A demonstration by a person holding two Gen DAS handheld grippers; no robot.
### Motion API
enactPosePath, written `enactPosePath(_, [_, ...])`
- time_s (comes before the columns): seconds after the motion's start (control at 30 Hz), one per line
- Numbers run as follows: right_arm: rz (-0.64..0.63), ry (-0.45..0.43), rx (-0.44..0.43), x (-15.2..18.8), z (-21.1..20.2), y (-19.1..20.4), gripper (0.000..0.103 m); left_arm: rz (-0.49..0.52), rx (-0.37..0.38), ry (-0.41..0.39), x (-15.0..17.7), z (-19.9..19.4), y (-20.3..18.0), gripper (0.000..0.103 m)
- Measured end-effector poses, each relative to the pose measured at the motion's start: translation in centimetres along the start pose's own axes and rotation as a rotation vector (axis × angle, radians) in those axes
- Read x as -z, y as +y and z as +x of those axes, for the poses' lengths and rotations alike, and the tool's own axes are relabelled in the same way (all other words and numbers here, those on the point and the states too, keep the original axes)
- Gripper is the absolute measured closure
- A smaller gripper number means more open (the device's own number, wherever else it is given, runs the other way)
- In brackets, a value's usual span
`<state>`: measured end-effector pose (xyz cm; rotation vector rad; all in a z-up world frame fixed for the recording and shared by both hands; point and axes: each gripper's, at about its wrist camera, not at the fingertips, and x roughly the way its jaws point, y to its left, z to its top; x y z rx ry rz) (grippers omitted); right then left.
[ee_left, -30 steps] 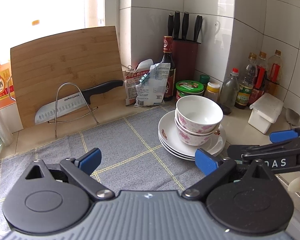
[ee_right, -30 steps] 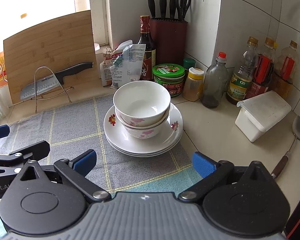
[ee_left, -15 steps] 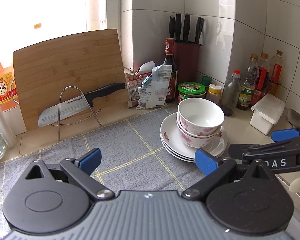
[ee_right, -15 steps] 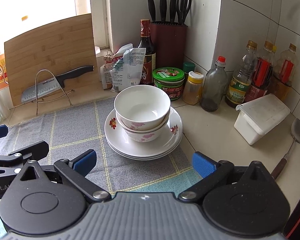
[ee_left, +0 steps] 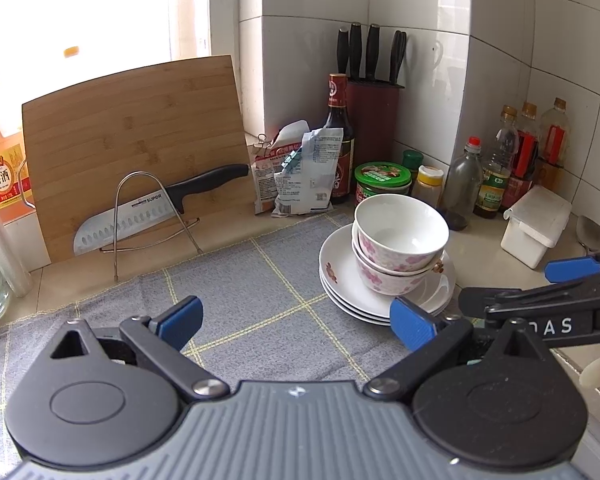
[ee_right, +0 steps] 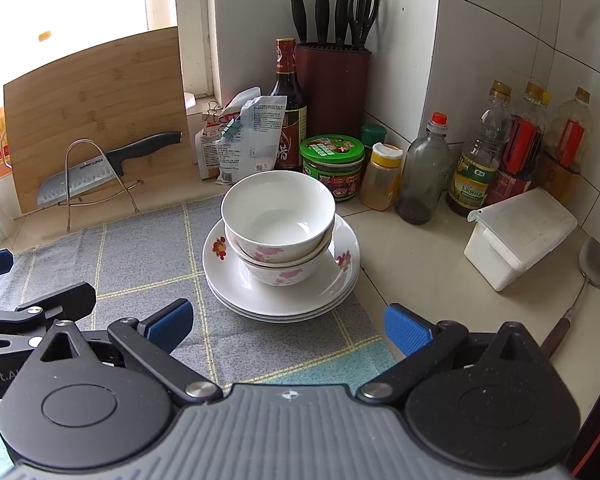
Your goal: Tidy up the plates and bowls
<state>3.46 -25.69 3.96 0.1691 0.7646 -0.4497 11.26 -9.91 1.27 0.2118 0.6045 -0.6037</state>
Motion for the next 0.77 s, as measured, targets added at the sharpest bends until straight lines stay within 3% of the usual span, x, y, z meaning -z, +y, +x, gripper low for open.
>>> enactPosePath(0.77, [-0.004, 0.001, 0.021, -0.19, 0.09, -0.01, 0.000, -0.004, 0.004, 0.005, -0.15, 0.38, -0.19, 0.004])
